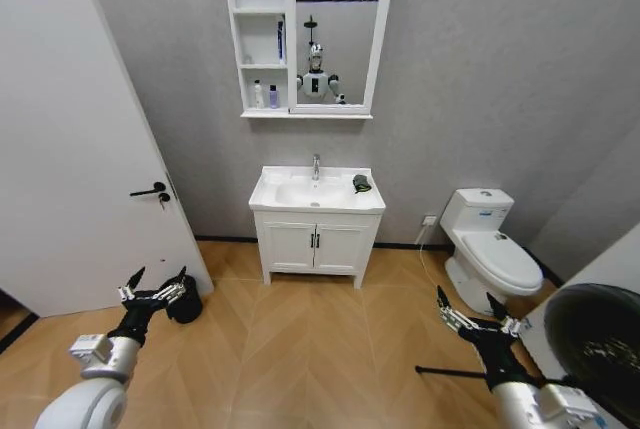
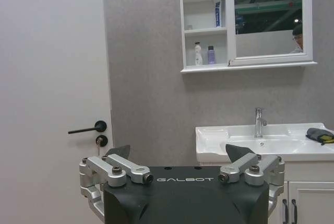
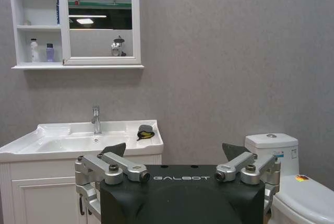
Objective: Move facial cleanser and shampoo from washbasin to cabinet, then wipe washbasin with towel.
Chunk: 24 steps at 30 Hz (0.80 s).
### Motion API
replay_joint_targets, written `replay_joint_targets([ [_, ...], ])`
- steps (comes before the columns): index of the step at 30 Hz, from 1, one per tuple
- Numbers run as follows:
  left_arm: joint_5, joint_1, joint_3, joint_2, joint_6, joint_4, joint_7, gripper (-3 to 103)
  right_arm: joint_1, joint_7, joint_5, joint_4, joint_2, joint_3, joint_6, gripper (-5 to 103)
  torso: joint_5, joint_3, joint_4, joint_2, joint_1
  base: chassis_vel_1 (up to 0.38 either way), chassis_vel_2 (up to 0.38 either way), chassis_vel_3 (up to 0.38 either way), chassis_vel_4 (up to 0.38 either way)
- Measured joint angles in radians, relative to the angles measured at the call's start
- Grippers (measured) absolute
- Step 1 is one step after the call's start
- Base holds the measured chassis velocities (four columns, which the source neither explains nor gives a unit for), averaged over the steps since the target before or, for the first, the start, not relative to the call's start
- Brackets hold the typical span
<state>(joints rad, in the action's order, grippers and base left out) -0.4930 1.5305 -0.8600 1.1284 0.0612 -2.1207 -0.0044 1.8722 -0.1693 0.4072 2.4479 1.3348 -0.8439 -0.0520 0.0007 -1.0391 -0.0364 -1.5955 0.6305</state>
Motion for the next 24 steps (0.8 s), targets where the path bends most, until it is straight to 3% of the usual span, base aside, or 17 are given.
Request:
replay_joint_targets([
  [1,0.000,0.000,0.000,0.000,0.000,0.000,0.000,100,0.000,0.000,0.000,0.000,0.000,0.000,0.000,100,-0.0025,0.000,-0.0007,0.000,0.000,0.167,-0.243,-0.248,0.224],
  [5,0.000,0.000,0.000,0.000,0.000,0.000,-0.001,100,0.000,0.000,0.000,0.000,0.000,0.000,0.000,100,-0.0002,0.000,-0.0002,0.000,0.000,0.076,-0.049,-0.160,0.142],
  [7,0.000,0.000,0.000,0.000,0.000,0.000,0.000,100,0.000,0.000,0.000,0.000,0.000,0.000,0.000,100,-0.0003,0.000,0.0006,0.000,0.001,-0.048,-0.039,-0.084,-0.006],
  [11,0.000,0.000,0.000,0.000,0.000,0.000,0.000,100,-0.001,0.000,0.000,0.000,0.000,0.000,0.000,100,-0.0005,-0.001,-0.0005,0.001,0.002,-0.083,-0.008,0.060,-0.033],
  [24,0.000,0.000,0.000,0.000,0.000,0.000,0.000,100,0.000,0.000,0.000,0.000,0.000,0.000,0.000,100,-0.0007,0.000,-0.0001,0.000,0.000,-0.017,0.024,0.026,-0.011],
])
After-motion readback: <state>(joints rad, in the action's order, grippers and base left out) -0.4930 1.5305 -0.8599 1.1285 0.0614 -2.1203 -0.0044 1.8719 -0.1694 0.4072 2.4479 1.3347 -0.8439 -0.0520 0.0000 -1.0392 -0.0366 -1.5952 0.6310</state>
